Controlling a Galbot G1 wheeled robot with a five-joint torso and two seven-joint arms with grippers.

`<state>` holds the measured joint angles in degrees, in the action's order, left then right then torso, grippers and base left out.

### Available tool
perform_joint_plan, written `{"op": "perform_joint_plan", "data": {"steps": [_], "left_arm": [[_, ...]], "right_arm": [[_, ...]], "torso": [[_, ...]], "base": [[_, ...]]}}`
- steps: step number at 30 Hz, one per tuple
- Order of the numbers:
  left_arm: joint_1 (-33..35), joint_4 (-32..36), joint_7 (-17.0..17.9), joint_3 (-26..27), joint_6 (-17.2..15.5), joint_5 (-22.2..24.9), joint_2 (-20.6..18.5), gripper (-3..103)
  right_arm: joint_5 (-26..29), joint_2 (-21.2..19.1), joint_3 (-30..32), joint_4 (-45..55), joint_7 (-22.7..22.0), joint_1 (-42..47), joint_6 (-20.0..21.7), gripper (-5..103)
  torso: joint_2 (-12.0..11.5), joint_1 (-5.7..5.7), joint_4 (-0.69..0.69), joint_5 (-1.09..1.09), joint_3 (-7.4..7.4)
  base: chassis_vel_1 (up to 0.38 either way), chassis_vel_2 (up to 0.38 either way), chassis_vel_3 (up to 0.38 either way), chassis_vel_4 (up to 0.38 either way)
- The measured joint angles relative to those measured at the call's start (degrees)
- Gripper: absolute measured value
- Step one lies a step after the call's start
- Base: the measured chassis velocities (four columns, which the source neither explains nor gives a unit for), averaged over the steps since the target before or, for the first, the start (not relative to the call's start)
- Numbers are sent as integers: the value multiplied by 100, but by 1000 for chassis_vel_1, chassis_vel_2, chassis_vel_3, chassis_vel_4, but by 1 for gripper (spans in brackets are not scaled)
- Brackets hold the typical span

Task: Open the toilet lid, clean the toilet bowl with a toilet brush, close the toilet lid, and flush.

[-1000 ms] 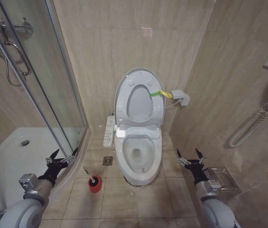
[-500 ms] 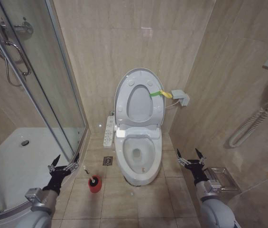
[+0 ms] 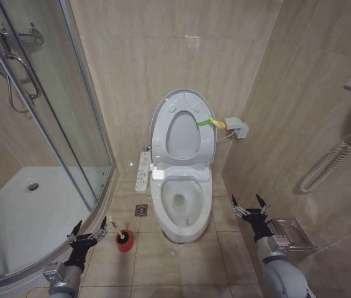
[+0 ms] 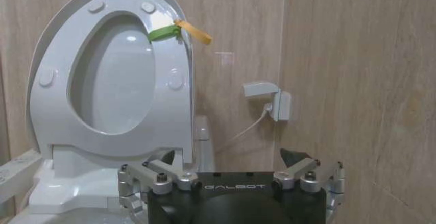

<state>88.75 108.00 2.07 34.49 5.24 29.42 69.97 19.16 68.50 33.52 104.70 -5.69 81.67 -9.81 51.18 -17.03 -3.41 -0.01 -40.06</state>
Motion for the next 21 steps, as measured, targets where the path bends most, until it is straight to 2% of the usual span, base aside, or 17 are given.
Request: {"op": "perform_joint_plan", "data": {"steps": [6,21], "left_arm": [[46,291,56,141,-109,240,-272,100],[15,229,54,149,-106,238,-263,100]], "right_arm": [[0,0,0,0,0,0,0,100],[0,0,0,0,0,0,0,100]], "torso": [[0,0,0,1,0],[1,2,0,1,0]], "base": [[0,0,0,0],[-2,4,2,-3]]}}
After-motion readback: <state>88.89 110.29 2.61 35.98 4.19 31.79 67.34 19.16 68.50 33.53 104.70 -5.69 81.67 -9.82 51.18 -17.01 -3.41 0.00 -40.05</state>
